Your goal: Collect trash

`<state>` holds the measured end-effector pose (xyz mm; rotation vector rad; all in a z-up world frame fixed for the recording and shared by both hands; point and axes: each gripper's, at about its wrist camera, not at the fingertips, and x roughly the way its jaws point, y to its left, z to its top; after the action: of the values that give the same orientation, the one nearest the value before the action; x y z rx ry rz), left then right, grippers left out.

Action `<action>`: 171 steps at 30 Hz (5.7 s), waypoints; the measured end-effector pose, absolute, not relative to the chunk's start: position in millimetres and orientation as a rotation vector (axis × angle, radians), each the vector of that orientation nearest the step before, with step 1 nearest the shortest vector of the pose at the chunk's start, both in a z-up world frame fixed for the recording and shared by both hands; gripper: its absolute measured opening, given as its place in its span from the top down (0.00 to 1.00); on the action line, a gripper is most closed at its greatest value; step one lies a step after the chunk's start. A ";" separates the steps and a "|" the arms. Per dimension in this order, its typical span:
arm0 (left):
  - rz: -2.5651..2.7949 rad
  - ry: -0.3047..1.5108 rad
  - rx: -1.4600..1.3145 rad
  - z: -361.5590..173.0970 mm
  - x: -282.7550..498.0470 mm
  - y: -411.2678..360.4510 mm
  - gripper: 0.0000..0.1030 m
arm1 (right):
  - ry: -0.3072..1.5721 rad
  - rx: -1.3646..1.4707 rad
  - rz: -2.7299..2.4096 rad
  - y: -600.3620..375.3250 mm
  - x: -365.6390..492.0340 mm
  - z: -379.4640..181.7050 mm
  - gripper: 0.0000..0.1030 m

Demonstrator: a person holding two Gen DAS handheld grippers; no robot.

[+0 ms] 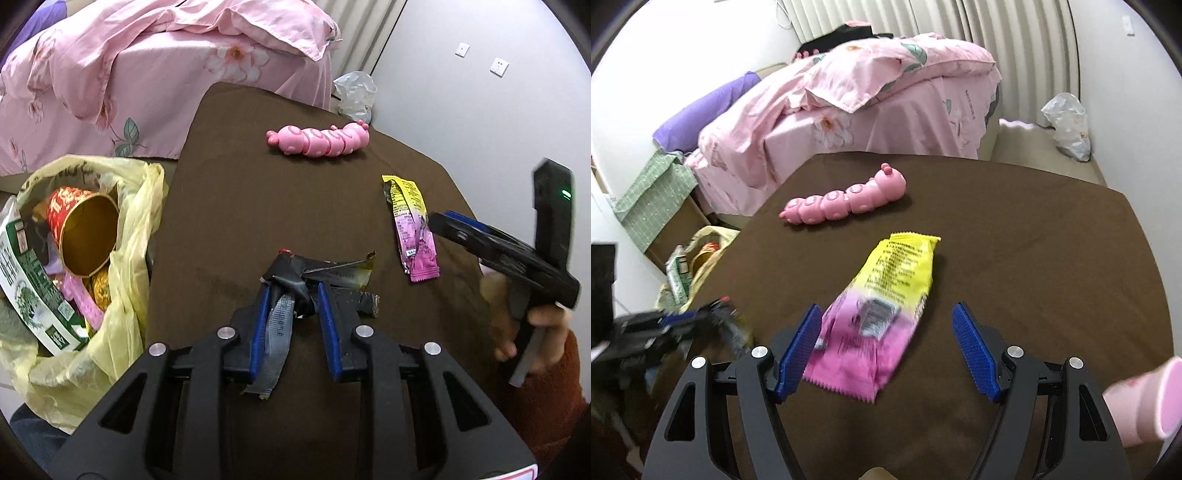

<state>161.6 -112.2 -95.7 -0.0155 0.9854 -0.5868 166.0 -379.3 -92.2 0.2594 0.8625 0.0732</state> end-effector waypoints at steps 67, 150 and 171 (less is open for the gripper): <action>-0.291 0.660 -0.278 3.0 156.3 92.2 0.78 | 0.589 -0.012 0.446 -205.7 159.3 49.6 0.68; -0.073 0.705 -0.046 20.7 -14.4 38.2 0.33 | 0.720 0.026 0.327 -185.2 -1.6 30.1 0.49; -0.068 0.712 -0.039 19.9 -17.7 37.9 0.33 | 0.718 0.040 0.328 -183.1 -3.0 33.8 0.49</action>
<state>-17.7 37.9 19.9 -0.0393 0.7116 -0.0680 -3.0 -183.1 33.8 0.0399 0.7182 0.3285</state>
